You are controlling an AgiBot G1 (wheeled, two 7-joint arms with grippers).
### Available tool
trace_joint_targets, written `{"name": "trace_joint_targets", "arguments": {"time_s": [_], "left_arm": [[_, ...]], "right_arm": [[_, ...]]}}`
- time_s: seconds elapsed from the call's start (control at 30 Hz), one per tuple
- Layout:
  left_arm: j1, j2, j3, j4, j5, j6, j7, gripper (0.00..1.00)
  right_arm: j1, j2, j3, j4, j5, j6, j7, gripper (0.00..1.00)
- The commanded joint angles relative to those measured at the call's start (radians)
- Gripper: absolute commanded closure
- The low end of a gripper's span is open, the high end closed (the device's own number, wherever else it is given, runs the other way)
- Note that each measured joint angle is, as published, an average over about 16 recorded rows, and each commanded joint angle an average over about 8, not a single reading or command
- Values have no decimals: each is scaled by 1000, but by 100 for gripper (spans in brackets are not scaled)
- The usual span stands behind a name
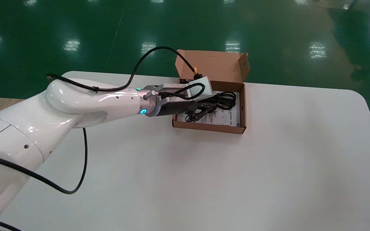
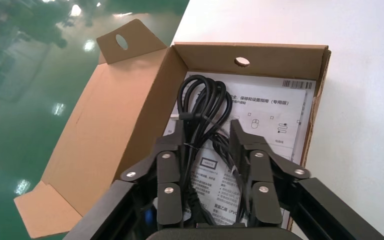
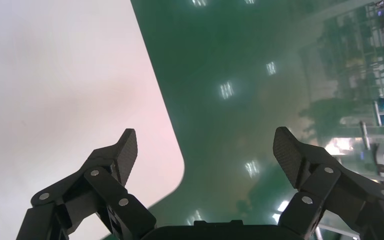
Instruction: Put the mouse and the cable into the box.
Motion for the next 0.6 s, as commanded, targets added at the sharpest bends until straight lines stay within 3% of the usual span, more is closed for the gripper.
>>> {"name": "trace_joint_targets", "arguments": {"time_s": [0.03, 0.2, 0.6], "left_arm": [[-3, 2, 15, 0, -8, -8, -2, 0], [15, -23, -4, -29, -27, 14, -18, 0], [123, -169, -185, -179, -87, 177, -100, 0]], "right_arm": [[2, 1, 0, -6, 0, -6, 1, 0], [-29, 6, 14, 35, 28, -24, 35, 0], [-216, 22, 90, 282, 183, -75, 223, 0]]}}
